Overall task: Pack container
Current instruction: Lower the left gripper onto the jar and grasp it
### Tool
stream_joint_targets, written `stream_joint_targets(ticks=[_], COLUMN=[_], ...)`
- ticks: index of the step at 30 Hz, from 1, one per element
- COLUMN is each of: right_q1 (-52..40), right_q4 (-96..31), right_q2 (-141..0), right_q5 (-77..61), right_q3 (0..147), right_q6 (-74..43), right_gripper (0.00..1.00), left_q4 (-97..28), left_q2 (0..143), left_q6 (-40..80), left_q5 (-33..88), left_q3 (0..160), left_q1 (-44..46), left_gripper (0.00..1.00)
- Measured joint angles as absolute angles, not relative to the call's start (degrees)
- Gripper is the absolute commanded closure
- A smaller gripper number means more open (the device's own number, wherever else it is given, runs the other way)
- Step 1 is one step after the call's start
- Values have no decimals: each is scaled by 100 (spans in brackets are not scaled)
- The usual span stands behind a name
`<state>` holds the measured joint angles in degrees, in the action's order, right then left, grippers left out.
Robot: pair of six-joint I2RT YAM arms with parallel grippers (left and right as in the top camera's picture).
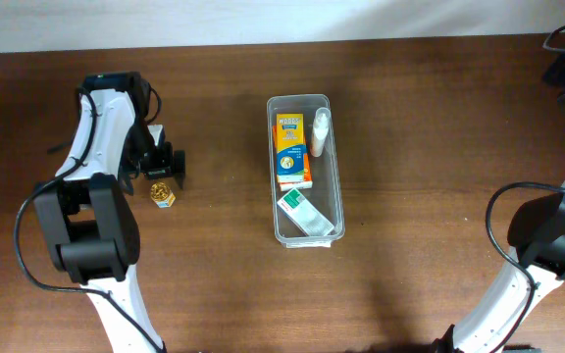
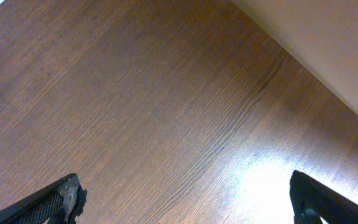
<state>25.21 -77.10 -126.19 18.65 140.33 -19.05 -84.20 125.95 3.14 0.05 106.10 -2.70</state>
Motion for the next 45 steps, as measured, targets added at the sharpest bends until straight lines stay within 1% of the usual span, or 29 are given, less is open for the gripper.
stream_joint_targets(ticks=[9, 17, 25, 26, 29, 45], right_q1=[2521, 2521, 2521, 2521, 2521, 2521], right_q4=[-7710, -7710, -7710, -7710, -7710, -7712], right_q2=[-12619, -12619, -12619, -12619, -12619, -12619], right_q5=[1865, 1868, 1865, 1865, 1865, 1865], right_q3=[14035, 14035, 14035, 14033, 14035, 14033], right_q6=[-1907, -1905, -1900, -1903, -1905, -1903], right_gripper=[2, 2, 2, 2, 2, 2], left_q4=[-7905, -7288, -7081, -7085, -7085, -6923], left_q2=[12595, 12595, 12595, 12595, 12595, 12595], left_q6=[257, 257, 257, 257, 255, 255], left_q5=[3, 5, 5, 5, 5, 5], left_q3=[9874, 9629, 9618, 9618, 9618, 9334], left_q1=[-270, -270, -270, -270, -270, -270], left_gripper=[1, 1, 2, 5, 8, 8])
